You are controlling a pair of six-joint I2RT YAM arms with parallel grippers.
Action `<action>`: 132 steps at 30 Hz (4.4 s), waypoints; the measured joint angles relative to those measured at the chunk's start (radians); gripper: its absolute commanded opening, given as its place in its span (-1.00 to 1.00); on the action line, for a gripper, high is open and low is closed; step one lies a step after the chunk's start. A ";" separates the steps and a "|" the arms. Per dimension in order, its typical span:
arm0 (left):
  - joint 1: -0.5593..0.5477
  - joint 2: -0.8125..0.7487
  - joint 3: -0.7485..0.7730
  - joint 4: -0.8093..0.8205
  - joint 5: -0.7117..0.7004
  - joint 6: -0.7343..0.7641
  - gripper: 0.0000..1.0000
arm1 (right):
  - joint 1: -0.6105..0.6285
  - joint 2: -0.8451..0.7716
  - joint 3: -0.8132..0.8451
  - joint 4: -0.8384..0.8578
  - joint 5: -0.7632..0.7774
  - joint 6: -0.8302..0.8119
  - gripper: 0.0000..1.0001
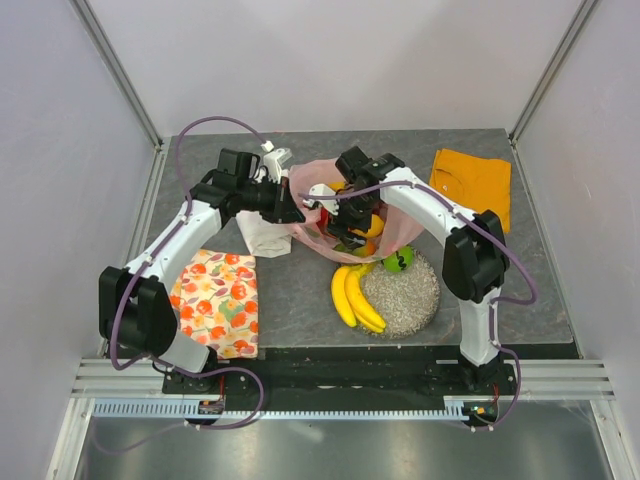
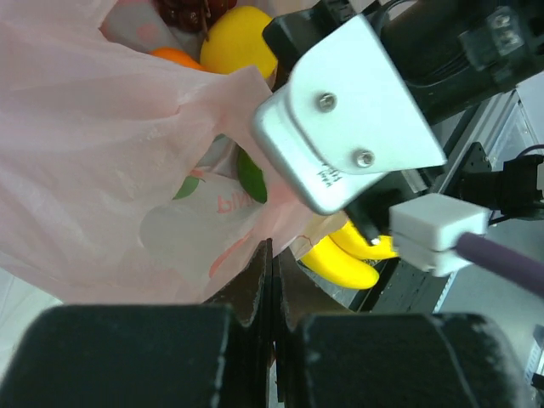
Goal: Take the fake fruits out of the plastic bag
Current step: Take out the fake fruit from the plastic bag, then place the fake fruit on the plate, then adjust the plastic bag at the center of the board.
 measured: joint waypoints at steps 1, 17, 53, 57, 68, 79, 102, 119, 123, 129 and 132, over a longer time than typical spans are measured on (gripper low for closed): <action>0.000 0.000 0.003 0.000 0.000 0.000 -0.97 | 0.000 0.006 0.000 0.001 0.005 -0.002 0.50; 0.000 0.024 0.038 -0.002 -0.023 0.000 -0.97 | -0.004 0.088 -0.027 0.072 0.111 -0.037 -0.17; -0.023 0.261 0.403 0.057 -0.075 0.047 -0.97 | -0.132 -0.257 0.253 0.183 0.070 0.123 -0.72; -0.023 0.261 0.411 0.058 -0.076 0.047 -0.97 | -0.141 -0.294 0.259 0.123 0.061 0.173 -0.72; -0.023 0.259 0.418 0.060 -0.075 0.044 -0.97 | -0.312 -0.656 -0.232 -0.090 0.056 0.338 -0.78; -0.023 0.181 0.364 0.064 -0.076 0.041 -0.97 | -0.590 -0.451 -0.470 -0.058 -0.103 0.570 -0.71; -0.023 0.149 0.333 0.009 -0.115 0.143 -0.97 | -0.614 -0.118 -0.462 0.016 -0.200 0.687 0.63; -0.023 0.047 0.178 -0.015 -0.080 0.162 -0.97 | -0.613 -0.250 -0.058 -0.095 -0.206 0.500 0.96; -0.023 -0.011 0.137 -0.039 -0.080 0.195 -0.97 | -0.536 -0.417 0.038 0.040 -0.254 0.468 0.92; -0.023 -0.065 0.090 -0.060 -0.082 0.234 -0.97 | -0.287 -0.409 0.029 0.267 -0.268 0.477 0.75; -0.023 -0.091 0.056 -0.081 -0.091 0.257 -0.97 | -0.229 -0.310 -0.017 0.356 -0.217 0.509 0.69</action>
